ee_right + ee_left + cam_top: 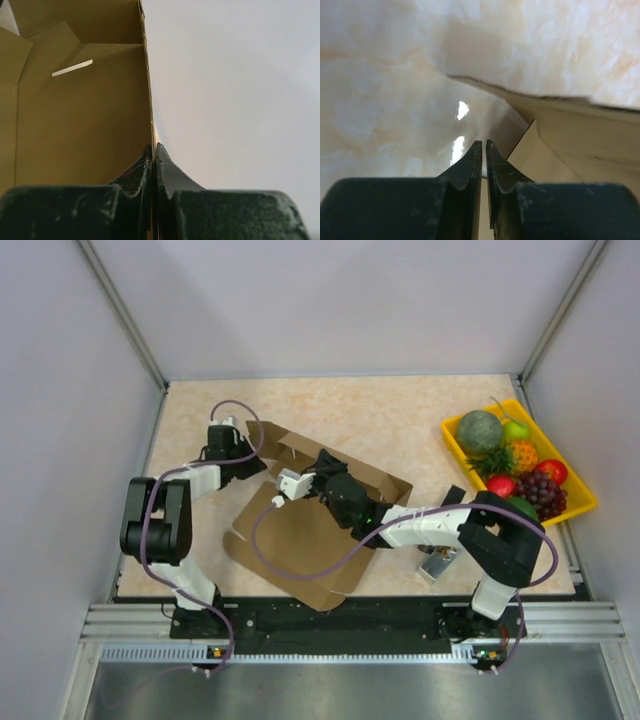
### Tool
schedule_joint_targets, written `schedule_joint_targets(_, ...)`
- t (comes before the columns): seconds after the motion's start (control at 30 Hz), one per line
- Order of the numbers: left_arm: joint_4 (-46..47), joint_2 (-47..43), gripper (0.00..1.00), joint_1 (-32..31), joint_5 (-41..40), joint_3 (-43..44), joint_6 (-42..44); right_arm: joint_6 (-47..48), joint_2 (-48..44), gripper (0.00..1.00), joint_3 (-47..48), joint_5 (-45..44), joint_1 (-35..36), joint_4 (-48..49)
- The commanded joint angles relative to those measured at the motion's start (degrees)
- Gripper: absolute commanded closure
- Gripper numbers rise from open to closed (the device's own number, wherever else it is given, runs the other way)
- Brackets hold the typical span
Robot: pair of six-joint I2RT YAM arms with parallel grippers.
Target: Fold the paper box
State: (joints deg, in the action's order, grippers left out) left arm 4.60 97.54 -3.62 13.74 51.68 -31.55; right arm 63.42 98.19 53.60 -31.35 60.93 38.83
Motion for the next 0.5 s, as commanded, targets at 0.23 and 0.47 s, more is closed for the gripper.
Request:
schedule_joint_targets(0.23,1.9,0.0,0.92,-5.1,5.4,1.2,0.4,-4.7,-2.0,1.0,-0.8,1.5,-0.5,-3.8)
schedule_joint_targets(0.47,9.5,-0.4,0.89,-6.0,15.3,-1.5,-3.2,-5.5,-2.4,1.0,-1.1,2.0,-0.5,-3.4)
